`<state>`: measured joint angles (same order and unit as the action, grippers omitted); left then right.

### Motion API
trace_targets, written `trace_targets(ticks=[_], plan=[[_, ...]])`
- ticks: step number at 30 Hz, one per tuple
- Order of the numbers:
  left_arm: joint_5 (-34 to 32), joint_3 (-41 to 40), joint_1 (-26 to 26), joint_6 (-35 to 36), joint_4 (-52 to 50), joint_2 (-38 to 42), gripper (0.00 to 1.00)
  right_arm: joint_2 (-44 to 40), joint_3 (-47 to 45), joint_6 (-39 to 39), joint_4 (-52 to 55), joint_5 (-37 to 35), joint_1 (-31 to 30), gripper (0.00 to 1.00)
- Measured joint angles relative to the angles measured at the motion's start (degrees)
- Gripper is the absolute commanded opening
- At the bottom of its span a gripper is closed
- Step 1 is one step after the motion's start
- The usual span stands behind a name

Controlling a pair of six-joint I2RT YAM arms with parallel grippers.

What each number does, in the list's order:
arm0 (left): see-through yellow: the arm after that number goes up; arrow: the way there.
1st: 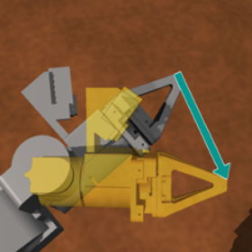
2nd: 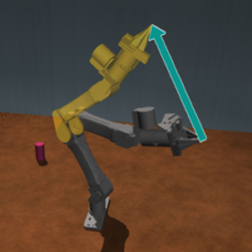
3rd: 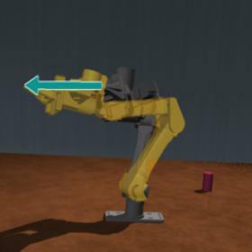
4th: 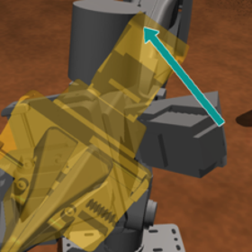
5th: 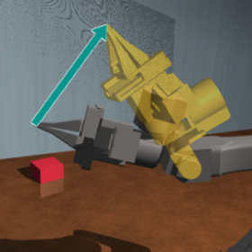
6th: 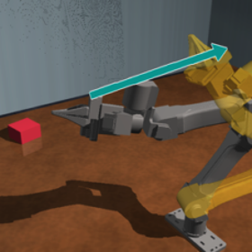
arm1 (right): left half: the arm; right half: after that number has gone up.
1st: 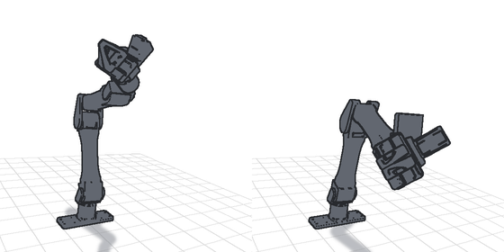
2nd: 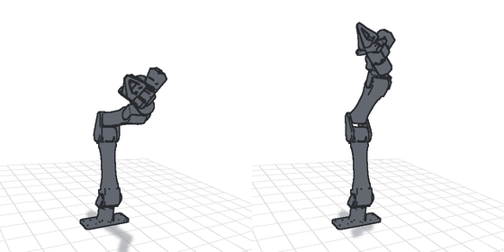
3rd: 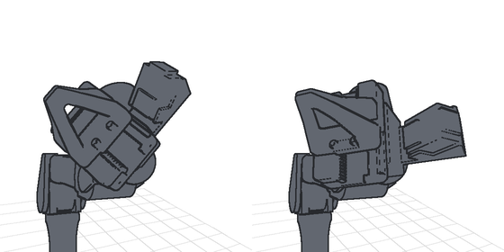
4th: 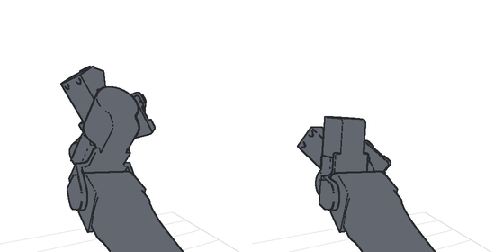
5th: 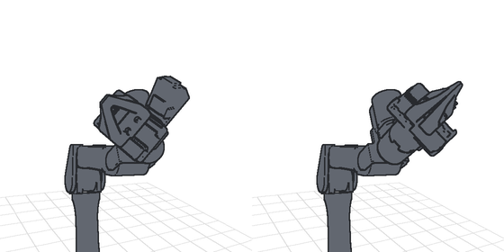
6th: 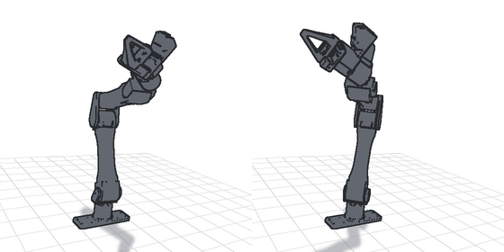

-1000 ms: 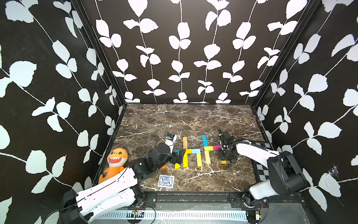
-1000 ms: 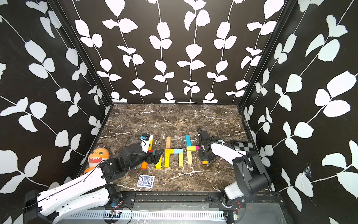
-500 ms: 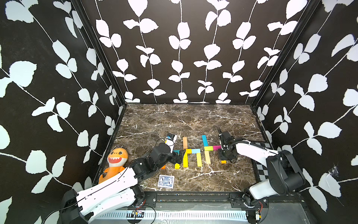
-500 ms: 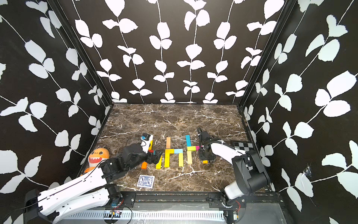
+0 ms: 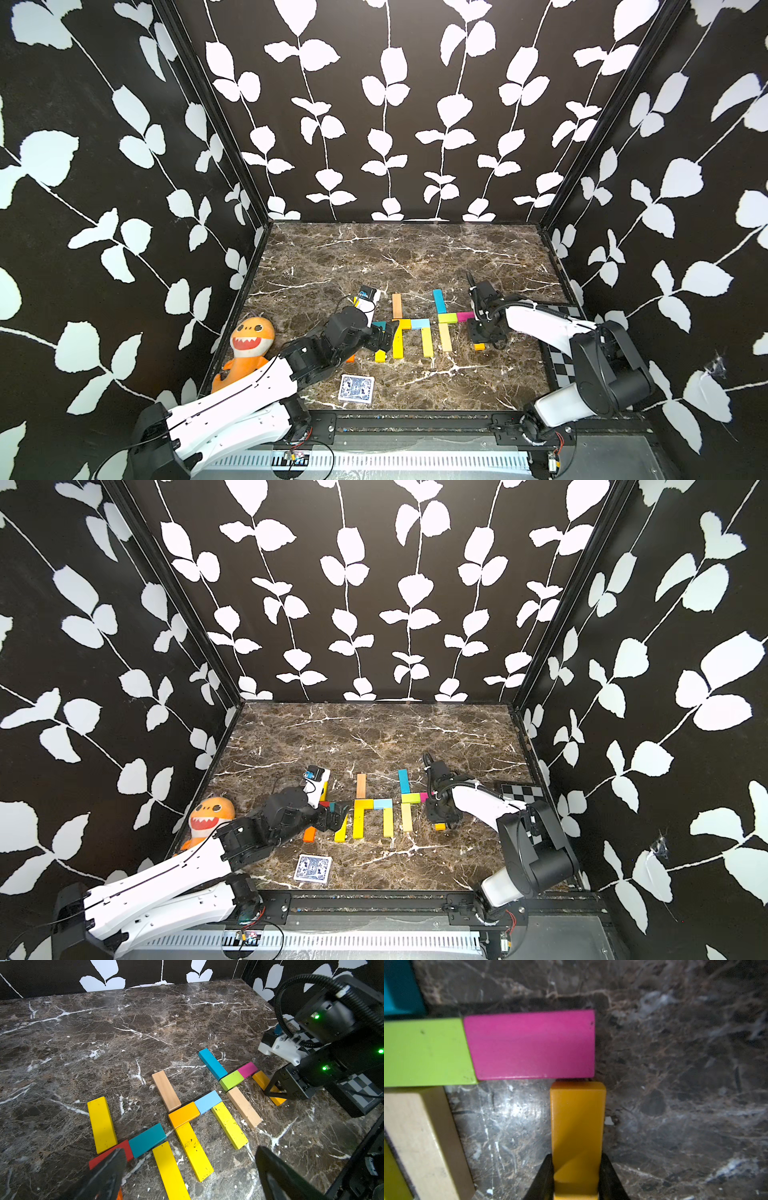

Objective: Assemble the letter h with building blocks
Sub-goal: Assemble the building block at the center of the board.

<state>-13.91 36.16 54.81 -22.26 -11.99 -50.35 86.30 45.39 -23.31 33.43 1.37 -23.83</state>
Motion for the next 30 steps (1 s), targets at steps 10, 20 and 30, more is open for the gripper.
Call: trace_targets(ticks=[10, 20, 30], plan=[[0.09, 0.0, 0.0, -0.02, 0.09, -0.35, 0.99, -0.28, 0.0, -0.24, -0.07, 0.28, 0.0, 0.46], [0.26, 0.0, 0.0, -0.04, 0.09, -0.31, 0.99, -8.44, 0.0, -1.7, -0.72, 2.49, 1.14, 0.66], [0.2, 0.02, 0.0, -0.24, 0.04, -0.24, 0.99, -12.7, -5.07, -8.44, -1.07, 13.33, 2.99, 0.71]])
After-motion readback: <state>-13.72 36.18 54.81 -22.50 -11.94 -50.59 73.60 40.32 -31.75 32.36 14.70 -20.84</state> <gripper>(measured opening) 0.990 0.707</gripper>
